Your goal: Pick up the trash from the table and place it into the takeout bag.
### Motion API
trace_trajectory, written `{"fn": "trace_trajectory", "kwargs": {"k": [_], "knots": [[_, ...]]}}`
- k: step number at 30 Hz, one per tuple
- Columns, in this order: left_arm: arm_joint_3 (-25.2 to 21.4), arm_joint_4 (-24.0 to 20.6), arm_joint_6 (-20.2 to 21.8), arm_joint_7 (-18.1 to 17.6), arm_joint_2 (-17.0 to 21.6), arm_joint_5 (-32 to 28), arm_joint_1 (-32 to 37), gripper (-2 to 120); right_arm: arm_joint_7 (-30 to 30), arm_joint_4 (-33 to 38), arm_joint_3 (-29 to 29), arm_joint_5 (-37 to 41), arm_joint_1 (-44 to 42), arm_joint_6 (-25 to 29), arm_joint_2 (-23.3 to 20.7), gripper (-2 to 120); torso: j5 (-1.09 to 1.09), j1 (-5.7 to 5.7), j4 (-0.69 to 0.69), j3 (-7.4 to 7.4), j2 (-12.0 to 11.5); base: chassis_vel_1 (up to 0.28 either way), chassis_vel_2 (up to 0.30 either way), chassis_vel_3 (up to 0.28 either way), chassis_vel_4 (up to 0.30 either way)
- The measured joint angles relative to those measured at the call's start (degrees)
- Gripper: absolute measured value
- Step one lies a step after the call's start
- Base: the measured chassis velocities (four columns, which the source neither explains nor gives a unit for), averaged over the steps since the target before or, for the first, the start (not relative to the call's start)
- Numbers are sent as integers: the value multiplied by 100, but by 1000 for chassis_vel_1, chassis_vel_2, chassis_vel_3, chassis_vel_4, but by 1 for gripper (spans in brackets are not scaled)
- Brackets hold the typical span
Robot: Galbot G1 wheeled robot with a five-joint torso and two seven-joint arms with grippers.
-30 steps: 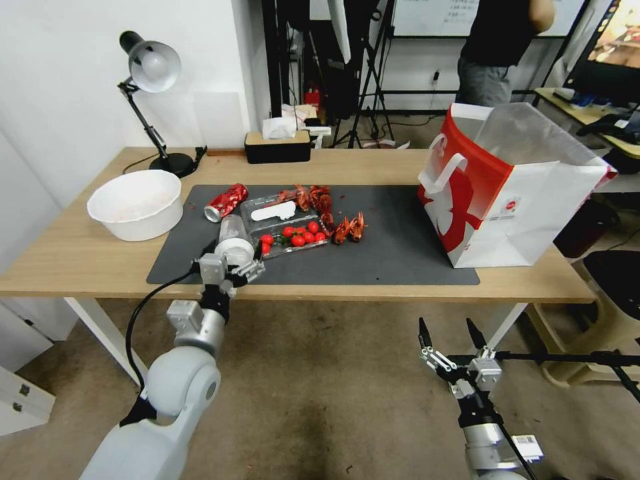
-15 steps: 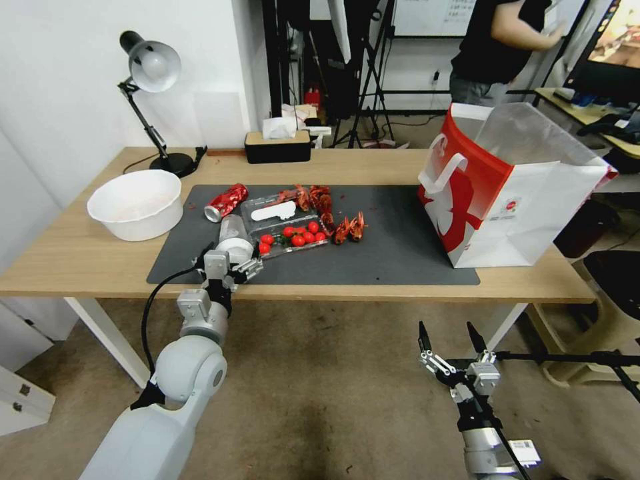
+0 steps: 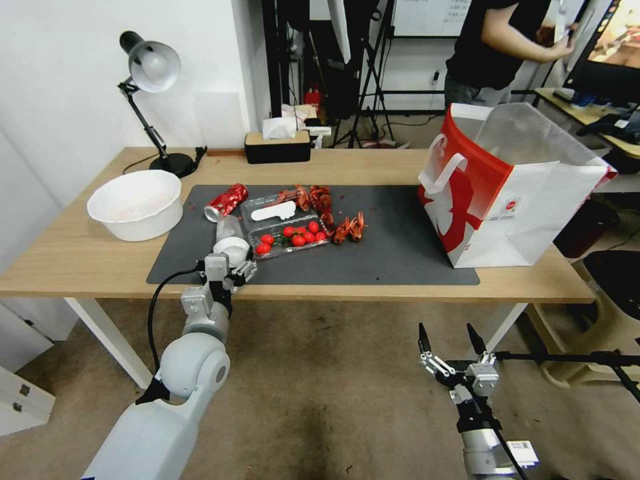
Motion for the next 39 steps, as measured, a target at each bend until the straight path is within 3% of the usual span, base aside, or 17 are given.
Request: {"fn": "trace_trajectory", "kwargs": {"k": [4, 7, 8, 11, 12, 15, 24, 27, 28, 33, 39], "knots": [[-48, 20, -153, 45, 20, -26, 7, 70, 1, -3, -11, -11, 1, 3, 7, 100, -1, 0, 0, 0, 0, 0, 0, 0, 0], [-106, 20, -696, 390, 48, -159, 10, 70, 1, -3, -22, -24, 6, 3, 22, 100, -2, 0, 1, 1, 0, 0, 0, 0, 0], [-106, 20, -696, 390, 48, -159, 10, 70, 1, -3, -22, -24, 6, 3, 22, 100, -2, 0, 1, 1, 0, 0, 0, 0, 0], [-160, 25, -1479, 1065, 143, -298, -43, 70, 0, -2, -31, -35, 4, 3, 32, 100, 0, 0, 1, 1, 0, 0, 0, 0, 0], [-160, 25, -1479, 1065, 143, -298, -43, 70, 0, -2, -31, -35, 4, 3, 32, 100, 0, 0, 1, 1, 0, 0, 0, 0, 0], [-138, 41, -1974, 1684, 347, -551, -240, 70, -1, 22, -23, -37, -17, 3, 31, 100, 0, 0, 1, 1, 0, 0, 0, 0, 0], [159, 63, -2213, 2604, 704, -1121, -879, 70, -14, 56, -13, -37, -30, 1, 36, 100, -1, 0, 1, 1, 0, 0, 0, 0, 0], [545, 162, -2224, 3108, 847, -1386, -1525, 70, -41, 93, -2, -37, -58, 0, 61, 100, 0, 0, 1, 1, 0, 0, 0, 0, 0], [545, 162, -2224, 3108, 847, -1386, -1525, 70, -41, 93, -2, -37, -58, 0, 61, 100, 0, 0, 1, 1, 0, 0, 0, 0, 0], [1325, 475, -2200, 3489, 923, -1676, -2601, 70, -105, 208, 43, -37, -137, -1, 122, 100, 0, 1, 1, 1, 0, 0, 0, 0, 0], [2313, 1031, -2128, 3573, 733, -1838, -3889, 70, -195, 351, 116, -54, -245, 6, 198, 100, 3, 1, -2, 1, 0, 0, 0, 0, 0]]}}
